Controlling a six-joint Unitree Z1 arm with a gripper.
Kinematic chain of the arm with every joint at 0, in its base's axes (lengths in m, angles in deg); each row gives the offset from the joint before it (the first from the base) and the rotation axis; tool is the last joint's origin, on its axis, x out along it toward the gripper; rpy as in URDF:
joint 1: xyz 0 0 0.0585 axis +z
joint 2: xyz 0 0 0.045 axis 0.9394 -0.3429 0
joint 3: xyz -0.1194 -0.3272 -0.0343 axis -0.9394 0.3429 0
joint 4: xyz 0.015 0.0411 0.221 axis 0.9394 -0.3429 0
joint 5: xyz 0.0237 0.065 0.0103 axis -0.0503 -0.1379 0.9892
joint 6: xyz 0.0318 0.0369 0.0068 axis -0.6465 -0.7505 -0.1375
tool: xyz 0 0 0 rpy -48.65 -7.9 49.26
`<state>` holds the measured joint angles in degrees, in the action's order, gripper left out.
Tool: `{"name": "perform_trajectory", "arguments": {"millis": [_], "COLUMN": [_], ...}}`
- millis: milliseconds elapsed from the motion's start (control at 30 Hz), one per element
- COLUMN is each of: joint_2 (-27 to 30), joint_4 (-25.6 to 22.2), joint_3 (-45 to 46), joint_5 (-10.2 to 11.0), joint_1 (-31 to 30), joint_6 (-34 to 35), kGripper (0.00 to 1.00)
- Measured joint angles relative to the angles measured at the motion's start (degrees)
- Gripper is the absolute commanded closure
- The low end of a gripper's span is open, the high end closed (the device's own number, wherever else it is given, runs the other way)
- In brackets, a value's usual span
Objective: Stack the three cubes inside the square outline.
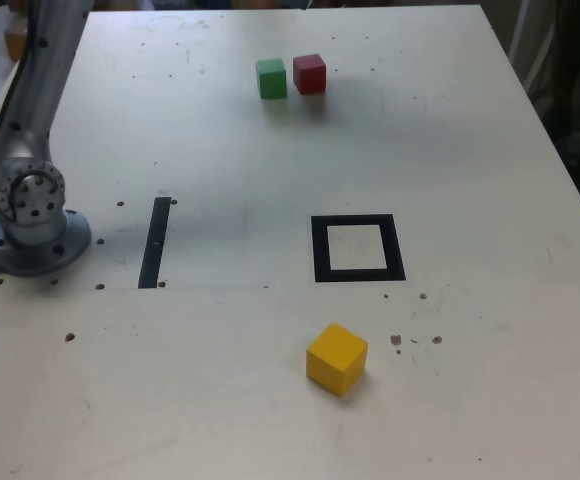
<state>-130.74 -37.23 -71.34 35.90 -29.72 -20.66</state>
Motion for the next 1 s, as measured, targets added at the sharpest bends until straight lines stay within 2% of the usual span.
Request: {"name": "perform_trajectory", "arguments": {"millis": [100, 167, 233, 300, 400, 567, 833, 1000], "joint_2": [0.0, -0.1, -0.4, -1.1, -1.5, -1.9, -2.4, -2.6], "joint_4": [0.1, 0.1, 0.1, 0.3, 0.9, 1.7, 1.9, 1.9], "joint_3": [0.0, 0.2, 0.9, 1.6, 2.0, 1.2, 1.9, 3.6], "joint_5": [0.4, -0.4, -2.6, -5.7, -8.7, -11.8, -12.3, -13.7], "joint_1": [-0.3, -0.6, -0.8, -1.0, -1.0, -1.0, 0.9, 2.6], "joint_6": [2.3, 4.1, 7.3, 10.4, 13.8, 18.7, 21.6, 23.0], "kGripper": [0.01, 0.01, 0.01, 0.01, 0.01, 0.00, 0.00, 0.00]}}
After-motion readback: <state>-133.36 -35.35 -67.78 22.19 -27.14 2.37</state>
